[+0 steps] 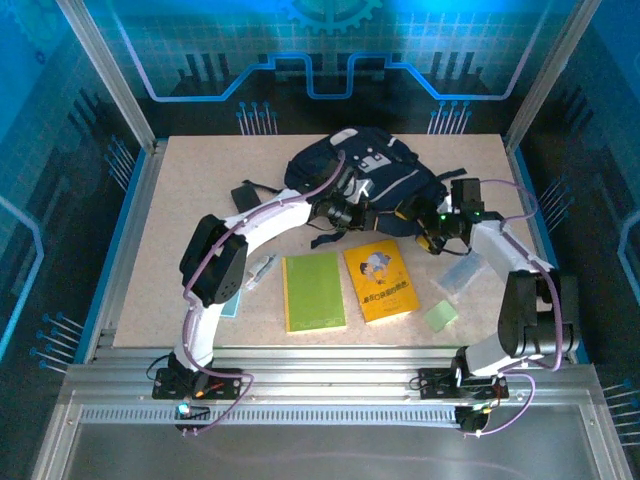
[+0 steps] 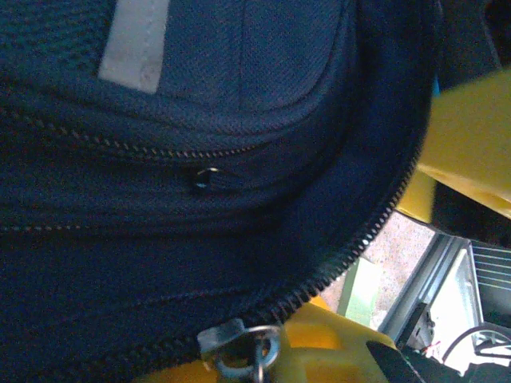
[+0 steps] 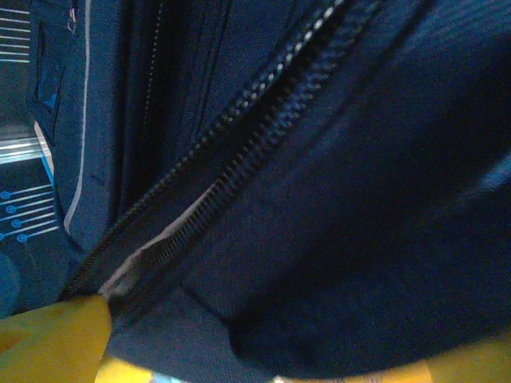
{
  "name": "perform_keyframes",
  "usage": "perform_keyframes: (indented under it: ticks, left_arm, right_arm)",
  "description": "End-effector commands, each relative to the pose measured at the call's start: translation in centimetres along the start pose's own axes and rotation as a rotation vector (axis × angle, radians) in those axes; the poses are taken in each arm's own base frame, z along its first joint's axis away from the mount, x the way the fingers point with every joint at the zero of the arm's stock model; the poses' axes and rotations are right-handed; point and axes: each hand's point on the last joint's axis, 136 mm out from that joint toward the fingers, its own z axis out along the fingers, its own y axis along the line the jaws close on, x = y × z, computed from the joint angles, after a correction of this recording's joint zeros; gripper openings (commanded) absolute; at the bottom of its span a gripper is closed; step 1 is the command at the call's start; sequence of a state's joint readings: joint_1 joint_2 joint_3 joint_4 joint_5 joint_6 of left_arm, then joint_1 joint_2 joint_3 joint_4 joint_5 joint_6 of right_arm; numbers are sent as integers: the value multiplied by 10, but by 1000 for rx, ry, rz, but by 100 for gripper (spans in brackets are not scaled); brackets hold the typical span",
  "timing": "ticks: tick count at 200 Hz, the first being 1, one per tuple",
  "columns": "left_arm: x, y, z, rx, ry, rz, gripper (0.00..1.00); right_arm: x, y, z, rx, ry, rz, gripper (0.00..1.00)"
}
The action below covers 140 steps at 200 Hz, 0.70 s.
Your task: Pack the student bag
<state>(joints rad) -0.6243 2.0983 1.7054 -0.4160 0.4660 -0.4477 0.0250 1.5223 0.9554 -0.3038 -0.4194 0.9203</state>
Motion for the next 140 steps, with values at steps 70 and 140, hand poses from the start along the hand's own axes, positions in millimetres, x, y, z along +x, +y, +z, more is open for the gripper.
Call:
perform_keyframes:
  ticks: [70,140]
  left_arm:
    - [0,73,-40,-123,-64,-86,0]
    - [-22,195,-105,-388,-159,-211,0]
  right_arm:
    - [-39,-17,20,3,-133,62,0]
    - [-37,-10,15,-24,-88,20,0]
